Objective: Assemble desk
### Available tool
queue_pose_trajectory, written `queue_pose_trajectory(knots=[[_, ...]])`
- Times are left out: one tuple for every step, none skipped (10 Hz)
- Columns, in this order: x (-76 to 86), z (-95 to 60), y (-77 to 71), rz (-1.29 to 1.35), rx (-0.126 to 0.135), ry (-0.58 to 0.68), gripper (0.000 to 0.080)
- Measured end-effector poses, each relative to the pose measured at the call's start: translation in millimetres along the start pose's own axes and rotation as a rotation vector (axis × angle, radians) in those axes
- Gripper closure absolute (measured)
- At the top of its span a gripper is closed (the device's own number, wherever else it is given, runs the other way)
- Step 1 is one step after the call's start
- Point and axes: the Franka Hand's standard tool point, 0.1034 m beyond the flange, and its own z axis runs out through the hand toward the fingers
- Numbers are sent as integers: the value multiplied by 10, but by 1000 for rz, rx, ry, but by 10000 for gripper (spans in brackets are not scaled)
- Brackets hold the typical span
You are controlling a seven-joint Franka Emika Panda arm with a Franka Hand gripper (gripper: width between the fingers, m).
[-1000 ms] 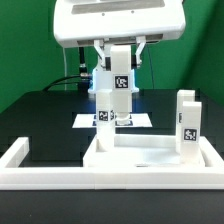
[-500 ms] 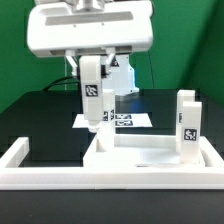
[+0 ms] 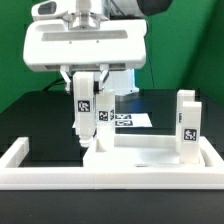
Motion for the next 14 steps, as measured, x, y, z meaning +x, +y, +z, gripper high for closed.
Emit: queue_pose_trajectory(knots=[[-17, 17, -35, 3, 4, -2, 509], [-32, 31, -93, 10, 11, -6, 509], [-52, 45, -151, 17, 18, -10, 509], [-71, 54, -217, 23, 24, -14, 509], [-92, 67, -256, 29, 27, -18, 509], [-111, 83, -251, 29, 26, -21, 509], [-125, 89, -238, 30, 25, -25, 509], [-139, 93, -240, 34, 29, -33, 509], [-164, 95, -285, 56, 51, -71, 509], [-158, 98, -279, 57, 50, -70, 509], [-161, 101, -279, 57, 50, -70, 509], [-159, 99, -276, 57, 50, -69, 509], [-142, 74, -243, 57, 46, -64, 509], [-179, 67, -224, 53, 28, -43, 509]])
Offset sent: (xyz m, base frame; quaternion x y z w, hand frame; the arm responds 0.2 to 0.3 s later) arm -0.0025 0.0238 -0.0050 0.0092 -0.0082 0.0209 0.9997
